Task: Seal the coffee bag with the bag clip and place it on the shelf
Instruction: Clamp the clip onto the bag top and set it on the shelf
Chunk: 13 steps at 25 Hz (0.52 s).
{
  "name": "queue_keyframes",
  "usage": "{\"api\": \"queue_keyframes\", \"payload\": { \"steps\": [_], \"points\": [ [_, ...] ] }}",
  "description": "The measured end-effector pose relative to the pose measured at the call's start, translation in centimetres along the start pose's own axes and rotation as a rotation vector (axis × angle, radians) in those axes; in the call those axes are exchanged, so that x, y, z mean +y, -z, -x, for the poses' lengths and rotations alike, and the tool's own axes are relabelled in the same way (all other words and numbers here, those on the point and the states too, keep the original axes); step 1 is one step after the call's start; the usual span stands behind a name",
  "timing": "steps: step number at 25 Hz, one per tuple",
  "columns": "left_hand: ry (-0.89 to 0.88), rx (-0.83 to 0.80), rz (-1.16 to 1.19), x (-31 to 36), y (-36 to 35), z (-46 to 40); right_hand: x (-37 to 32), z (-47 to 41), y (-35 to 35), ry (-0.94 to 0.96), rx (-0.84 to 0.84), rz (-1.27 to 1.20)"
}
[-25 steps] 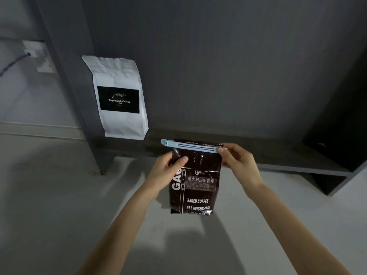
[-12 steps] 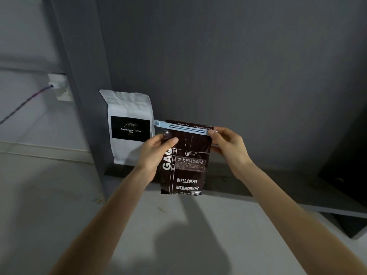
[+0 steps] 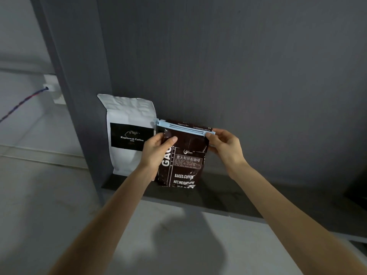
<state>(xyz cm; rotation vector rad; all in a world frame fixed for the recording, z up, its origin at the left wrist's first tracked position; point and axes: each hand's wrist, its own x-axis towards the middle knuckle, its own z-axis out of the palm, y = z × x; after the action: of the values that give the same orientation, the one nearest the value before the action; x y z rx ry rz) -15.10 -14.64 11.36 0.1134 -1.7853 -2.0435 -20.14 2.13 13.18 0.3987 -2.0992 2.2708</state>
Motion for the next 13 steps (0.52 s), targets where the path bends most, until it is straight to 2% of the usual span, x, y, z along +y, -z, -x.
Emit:
{"api": "queue_keyframes", "payload": {
  "steps": [9, 11, 13],
  "points": [
    [-0.031, 0.052, -0.159, -2.3, 0.4, 0.2, 0.6, -1.4, -0.7, -0.003, 0.060, 0.109],
    [-0.014, 0.052, -0.173, -2.4, 0.2, 0.0, 1.4, -0.9, -0.6, -0.031, 0.024, 0.144],
    [0.010, 0.038, -0.168, -2.8, 0.0, 0.1, 3.2, 0.5, -0.4, -0.093, -0.080, 0.206]
  ]
}}
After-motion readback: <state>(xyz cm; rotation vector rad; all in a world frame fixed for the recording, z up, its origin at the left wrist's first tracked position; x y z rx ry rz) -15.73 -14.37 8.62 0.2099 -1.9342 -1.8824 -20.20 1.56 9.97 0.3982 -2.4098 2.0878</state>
